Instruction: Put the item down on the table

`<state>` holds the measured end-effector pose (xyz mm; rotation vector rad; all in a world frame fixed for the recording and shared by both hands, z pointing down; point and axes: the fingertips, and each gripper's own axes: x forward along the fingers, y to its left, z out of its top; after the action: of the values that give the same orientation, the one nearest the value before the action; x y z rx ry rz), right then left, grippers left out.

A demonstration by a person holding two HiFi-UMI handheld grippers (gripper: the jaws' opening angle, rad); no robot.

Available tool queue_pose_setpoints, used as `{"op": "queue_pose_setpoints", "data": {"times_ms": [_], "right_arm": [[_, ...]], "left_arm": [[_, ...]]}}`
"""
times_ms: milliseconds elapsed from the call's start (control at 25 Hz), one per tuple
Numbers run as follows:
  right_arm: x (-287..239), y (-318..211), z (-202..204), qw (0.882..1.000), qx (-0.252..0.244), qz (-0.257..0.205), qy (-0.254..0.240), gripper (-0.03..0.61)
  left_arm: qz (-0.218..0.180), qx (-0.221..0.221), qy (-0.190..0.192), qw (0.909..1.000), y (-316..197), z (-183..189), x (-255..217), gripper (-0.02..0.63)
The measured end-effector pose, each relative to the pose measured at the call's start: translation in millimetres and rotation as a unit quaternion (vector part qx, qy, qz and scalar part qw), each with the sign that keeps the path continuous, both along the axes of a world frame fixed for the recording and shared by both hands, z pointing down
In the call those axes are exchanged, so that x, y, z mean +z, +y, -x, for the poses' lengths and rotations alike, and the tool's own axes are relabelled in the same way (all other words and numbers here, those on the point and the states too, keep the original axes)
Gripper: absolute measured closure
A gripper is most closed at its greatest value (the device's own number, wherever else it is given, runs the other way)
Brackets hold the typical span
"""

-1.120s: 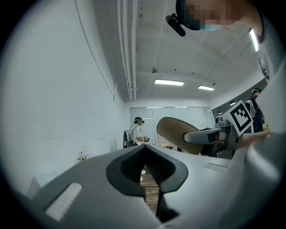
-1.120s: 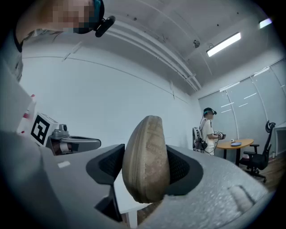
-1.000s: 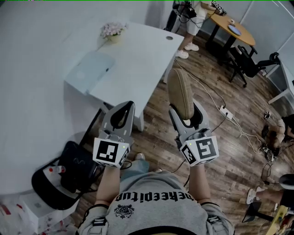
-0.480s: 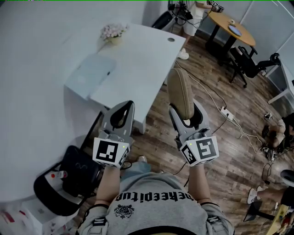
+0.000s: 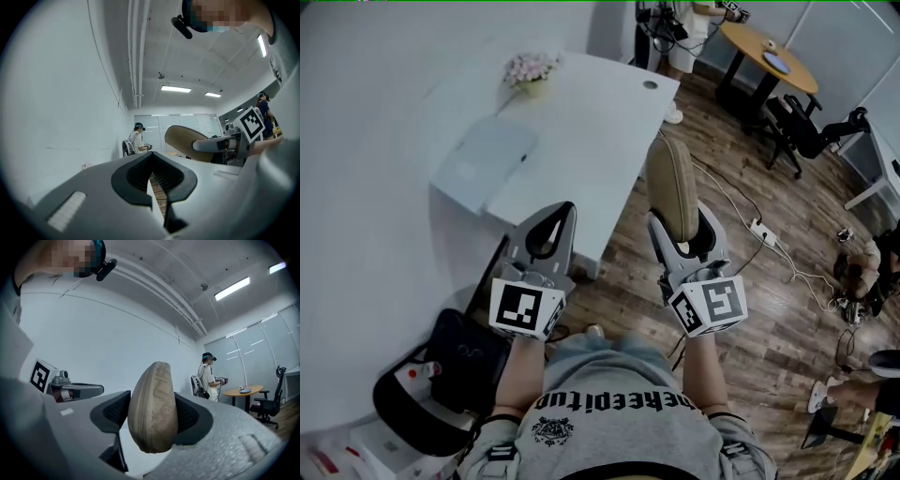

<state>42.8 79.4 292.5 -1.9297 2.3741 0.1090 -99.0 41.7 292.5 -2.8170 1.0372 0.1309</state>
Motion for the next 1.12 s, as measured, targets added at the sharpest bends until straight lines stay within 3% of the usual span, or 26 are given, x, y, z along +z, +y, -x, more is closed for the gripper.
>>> {"op": "queue_pose_setpoints", "data": {"times_ms": [520,1120], "right_arm": [[5.1,-34.1,-3.8,1.0,0.002,0.009,-0.007,0.316],[3.7,-118.1,-38.3,0.999,-0.03,0.016,-0.003,0.316]], "left_arm": [[-0.001,0.0,-0.001,1.0,-35.4,-3.5,2.1,0.595],[0.001,-0.031,0.004,0.9995,-108.4,-37.8,-2.8,0.595]]}}
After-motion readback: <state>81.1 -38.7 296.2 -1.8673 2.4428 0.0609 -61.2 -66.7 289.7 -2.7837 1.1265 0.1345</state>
